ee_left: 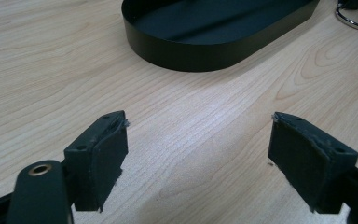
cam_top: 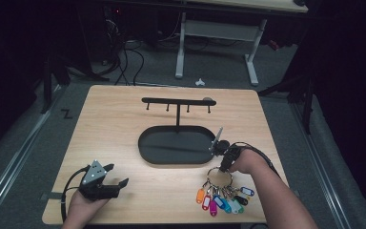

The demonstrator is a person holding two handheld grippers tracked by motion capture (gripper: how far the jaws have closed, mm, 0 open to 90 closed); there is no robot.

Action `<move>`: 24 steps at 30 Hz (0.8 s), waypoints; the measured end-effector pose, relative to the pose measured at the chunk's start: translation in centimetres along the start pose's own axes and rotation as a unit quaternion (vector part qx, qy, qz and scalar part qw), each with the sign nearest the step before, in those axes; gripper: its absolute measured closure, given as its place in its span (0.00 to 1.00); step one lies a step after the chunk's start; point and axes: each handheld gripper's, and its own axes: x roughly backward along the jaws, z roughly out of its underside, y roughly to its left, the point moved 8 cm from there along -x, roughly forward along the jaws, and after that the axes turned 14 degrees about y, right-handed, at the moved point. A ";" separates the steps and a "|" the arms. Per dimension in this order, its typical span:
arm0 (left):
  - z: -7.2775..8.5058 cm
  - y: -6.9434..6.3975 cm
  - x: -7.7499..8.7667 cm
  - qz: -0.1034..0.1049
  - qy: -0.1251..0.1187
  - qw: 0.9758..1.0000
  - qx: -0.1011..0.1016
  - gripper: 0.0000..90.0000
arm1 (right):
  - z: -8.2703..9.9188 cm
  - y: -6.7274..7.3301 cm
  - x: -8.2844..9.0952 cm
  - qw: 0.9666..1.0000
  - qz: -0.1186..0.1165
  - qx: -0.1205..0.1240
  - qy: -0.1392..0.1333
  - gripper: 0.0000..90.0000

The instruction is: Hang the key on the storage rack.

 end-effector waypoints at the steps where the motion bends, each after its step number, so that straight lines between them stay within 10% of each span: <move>1: 0.0 0.0 0.0 0.000 0.000 1.000 -0.001 0.23 | 0.0 0.0 0.0 1.000 -0.001 -0.001 0.004 0.89; 24: 0.1 0.1 -0.1 0.002 0.003 1.000 0.000 0.24 | 0.4 0.7 1.1 1.000 -0.017 -0.016 0.016 0.97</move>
